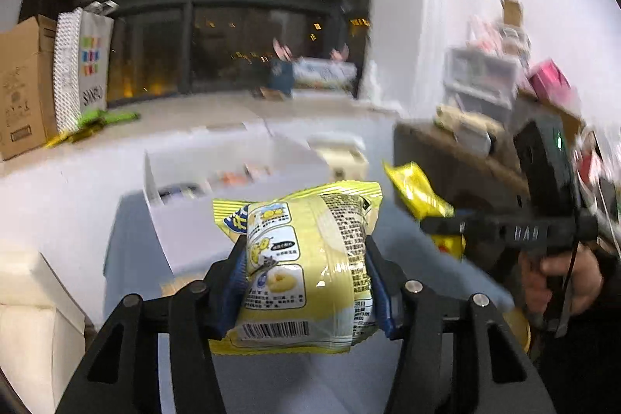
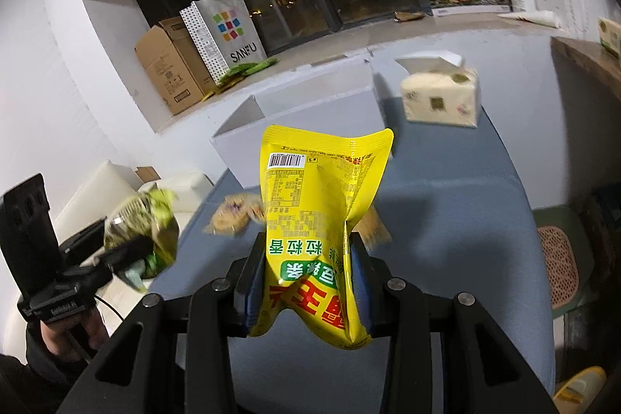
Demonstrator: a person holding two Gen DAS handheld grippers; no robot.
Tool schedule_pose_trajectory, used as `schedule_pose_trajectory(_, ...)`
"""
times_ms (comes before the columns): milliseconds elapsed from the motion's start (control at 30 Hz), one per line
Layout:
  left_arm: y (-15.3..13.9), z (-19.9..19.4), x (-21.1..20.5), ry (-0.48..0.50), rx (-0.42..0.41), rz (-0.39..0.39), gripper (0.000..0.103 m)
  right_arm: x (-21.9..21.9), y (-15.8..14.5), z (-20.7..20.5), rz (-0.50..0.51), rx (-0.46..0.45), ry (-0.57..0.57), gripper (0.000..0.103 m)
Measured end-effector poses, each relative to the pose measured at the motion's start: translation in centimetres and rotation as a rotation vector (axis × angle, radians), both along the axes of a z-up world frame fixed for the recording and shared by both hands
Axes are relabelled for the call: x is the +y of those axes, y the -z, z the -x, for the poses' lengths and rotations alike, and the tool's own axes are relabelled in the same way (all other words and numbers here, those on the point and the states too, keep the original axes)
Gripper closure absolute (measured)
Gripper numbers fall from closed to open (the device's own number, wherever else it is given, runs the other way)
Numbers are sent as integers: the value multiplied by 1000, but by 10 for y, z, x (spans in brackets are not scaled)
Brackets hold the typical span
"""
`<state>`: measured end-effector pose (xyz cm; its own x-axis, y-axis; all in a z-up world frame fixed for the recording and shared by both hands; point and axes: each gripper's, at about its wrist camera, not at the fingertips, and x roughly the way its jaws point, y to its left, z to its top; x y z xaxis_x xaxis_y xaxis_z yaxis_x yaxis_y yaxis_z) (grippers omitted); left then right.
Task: Organize snacks
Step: 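Carry the yellow packet and yellow-white bag into the white box and release, then move both tools back over the remaining snacks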
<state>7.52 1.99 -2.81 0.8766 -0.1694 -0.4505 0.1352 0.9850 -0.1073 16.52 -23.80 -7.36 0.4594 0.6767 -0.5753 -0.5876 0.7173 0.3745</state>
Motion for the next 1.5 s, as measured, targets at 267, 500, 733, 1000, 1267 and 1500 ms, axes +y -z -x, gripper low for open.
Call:
schedule_pose_trajectory(267, -44, -117, 67, -95, -18, 24, 44, 71, -47, -95, 4, -20, -25, 61)
schedule_pose_trajectory(500, -33, -201, 94, -151, 61, -11, 42, 136, -56, -176, 119, 1, -35, 61)
schedule_pose_trajectory(733, -7, -230, 108, -202, 147, -30, 0, 158, -49, -217, 161, 5, -15, 5)
schedule_pose_trajectory(1000, -8, -207, 113, -216, 141, -19, 0, 141, -52, -211, 113, -13, 27, 0)
schedule_pose_trajectory(1267, -20, -142, 97, -179, 86, 11, 0, 122, -69, -159, 63, -55, -40, 0)
schedule_pose_trajectory(1500, -5, -64, 70, -134, 80, 22, 0, 92, -62, -86, 46, -115, -100, 0)
